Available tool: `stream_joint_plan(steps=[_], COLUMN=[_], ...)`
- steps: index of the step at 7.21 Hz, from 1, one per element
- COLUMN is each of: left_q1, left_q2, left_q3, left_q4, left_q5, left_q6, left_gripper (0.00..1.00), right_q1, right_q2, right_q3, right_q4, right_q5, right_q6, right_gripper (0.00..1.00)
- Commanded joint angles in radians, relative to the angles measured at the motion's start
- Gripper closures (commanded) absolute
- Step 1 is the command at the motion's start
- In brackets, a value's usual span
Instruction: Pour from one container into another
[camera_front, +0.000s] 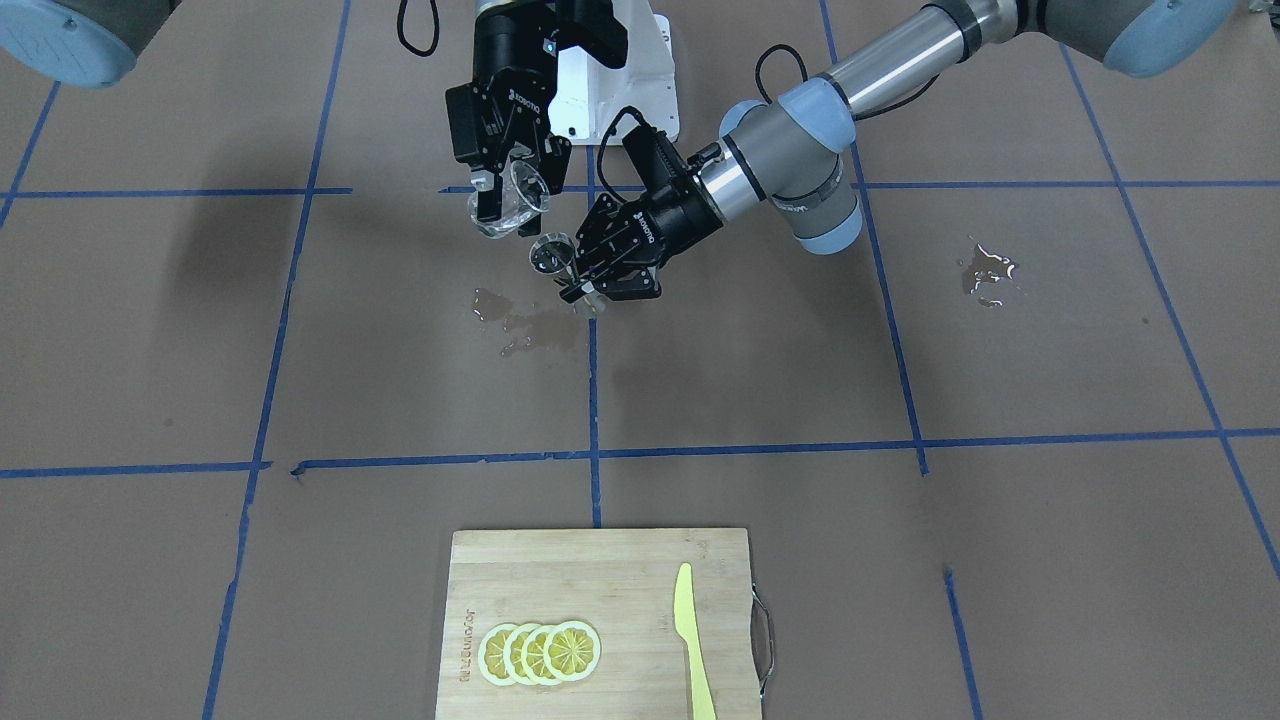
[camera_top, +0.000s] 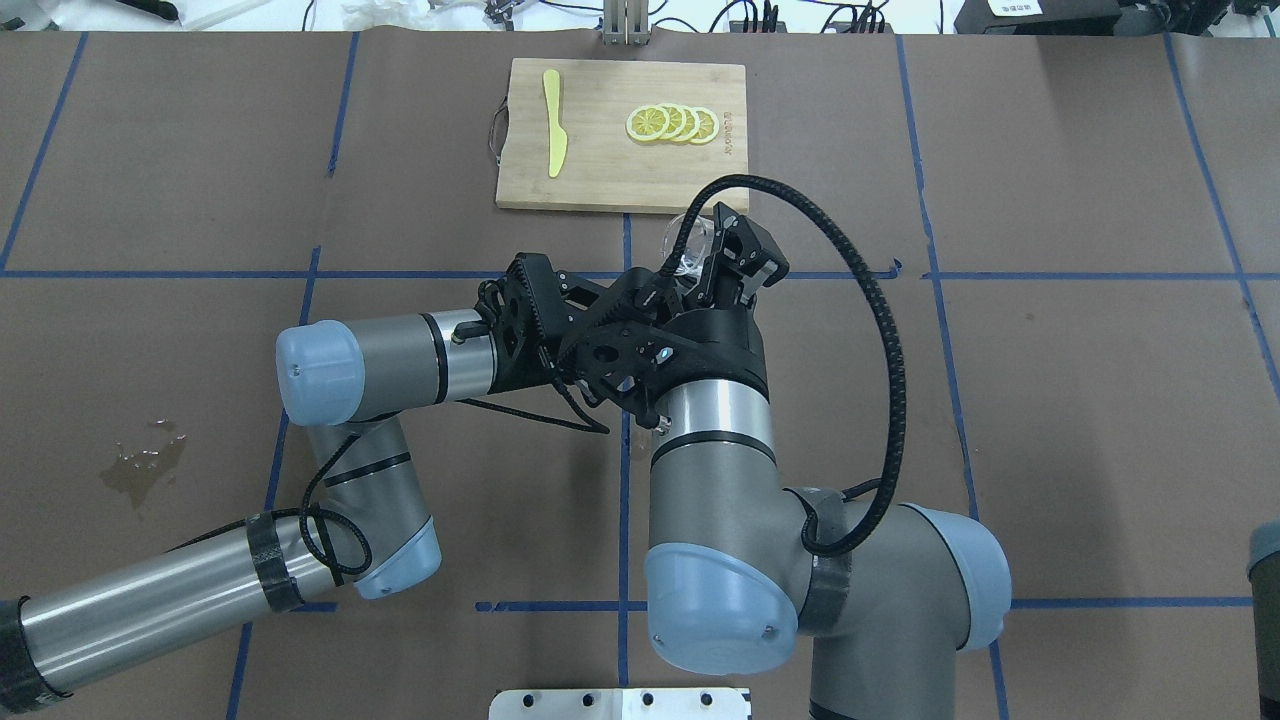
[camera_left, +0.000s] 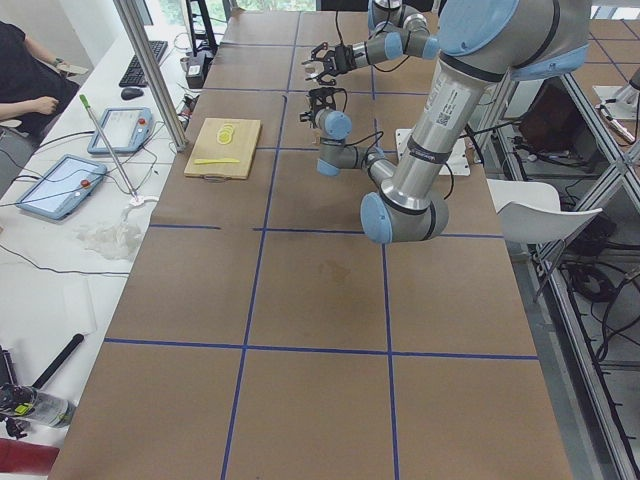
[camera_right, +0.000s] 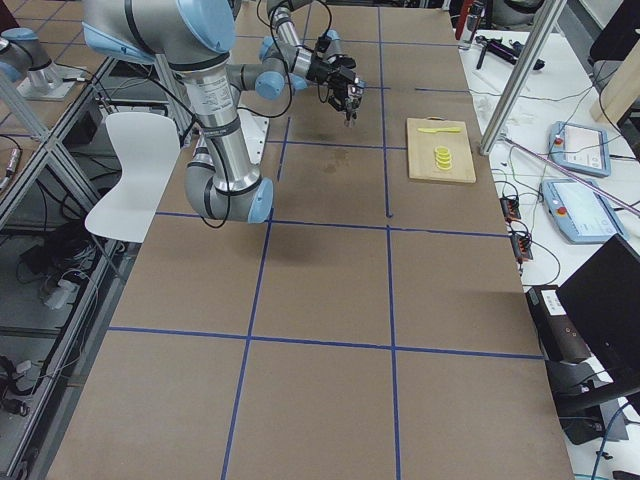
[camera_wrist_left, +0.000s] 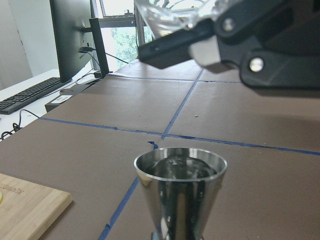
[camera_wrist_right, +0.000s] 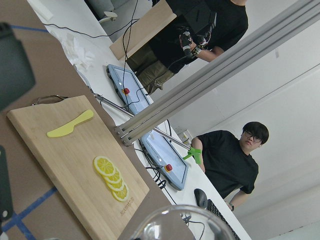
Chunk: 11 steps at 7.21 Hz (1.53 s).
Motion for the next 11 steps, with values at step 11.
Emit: stream_joint_plan(steps=[11], left_q1=[-0.006], left_q2=[0.010], left_q3=[0.000], left_q4=[-0.003], left_q5=[0.000], left_q6=[0.002], left_gripper=[1.00], right_q1=[0.007], right_q2=[-0.495], right_q3=[0.059], right_q4=[0.383], right_q5=[0.064], right_q6=[0.953], right_gripper=[1.00])
